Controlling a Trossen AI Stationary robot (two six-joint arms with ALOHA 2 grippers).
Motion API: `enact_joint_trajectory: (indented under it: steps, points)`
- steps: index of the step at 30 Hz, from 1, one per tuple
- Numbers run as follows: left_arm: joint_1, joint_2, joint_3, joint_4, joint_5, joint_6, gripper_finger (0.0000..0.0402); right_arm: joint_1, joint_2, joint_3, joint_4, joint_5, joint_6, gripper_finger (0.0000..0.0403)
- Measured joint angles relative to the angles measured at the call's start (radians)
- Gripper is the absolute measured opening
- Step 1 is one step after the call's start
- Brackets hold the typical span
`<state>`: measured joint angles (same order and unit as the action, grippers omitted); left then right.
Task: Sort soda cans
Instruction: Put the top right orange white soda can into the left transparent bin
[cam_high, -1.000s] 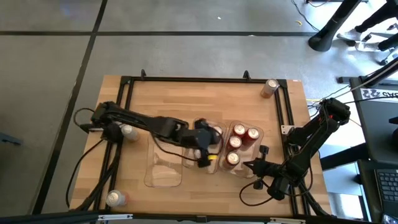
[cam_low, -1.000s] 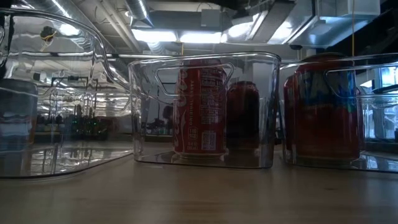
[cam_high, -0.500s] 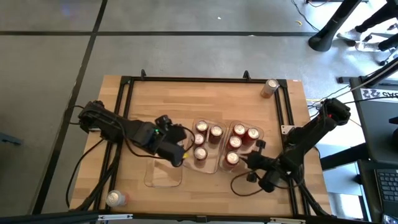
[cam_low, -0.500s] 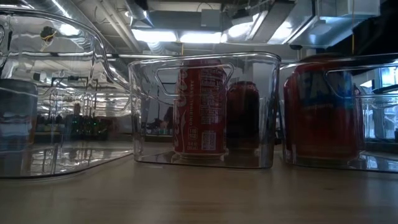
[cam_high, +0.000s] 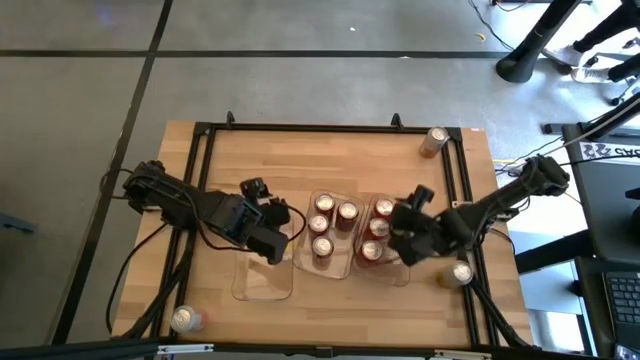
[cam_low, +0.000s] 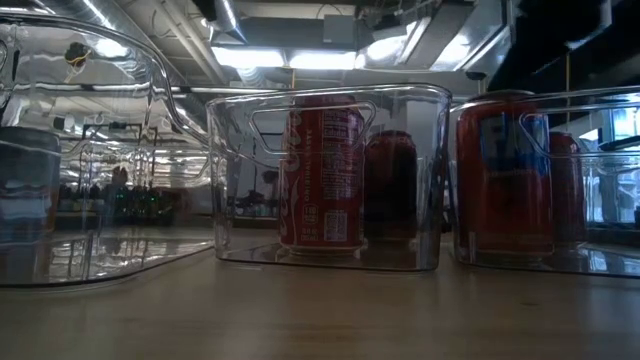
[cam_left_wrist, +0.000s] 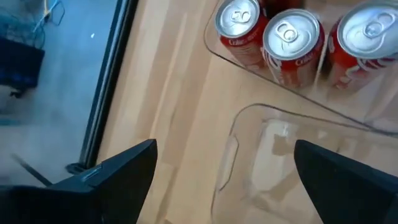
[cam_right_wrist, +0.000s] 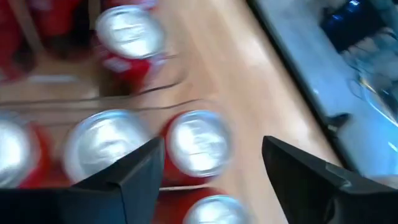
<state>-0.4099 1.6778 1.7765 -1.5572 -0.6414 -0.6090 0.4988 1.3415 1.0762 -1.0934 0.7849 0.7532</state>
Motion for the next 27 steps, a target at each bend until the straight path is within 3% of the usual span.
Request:
enact_joint_trajectory:
  steps: [5,13,20,24,27]
  points:
    - [0.011,-0.120,-0.135,0.061,-0.013,0.041,0.0365,-0.111,0.000,0.114,-0.161,0.020,-0.013,0.0273]
    - [0.040,-0.487,-0.560,0.430,-0.015,0.071,0.0365,-0.398,0.000,0.184,-0.259,0.005,-0.102,0.0273]
    - [0.071,-0.718,-0.892,0.847,-0.016,0.166,0.0365,-0.795,-0.005,0.189,-0.265,-0.073,-0.281,0.0273]
    - [0.072,-0.768,-1.044,1.059,-0.016,0.227,0.0365,-1.035,-0.005,0.189,-0.248,-0.134,-0.385,0.0273]
    - [0.071,-0.773,-1.136,1.181,-0.016,0.247,0.0365,-1.193,-0.005,0.189,-0.222,-0.249,-0.452,0.0273]
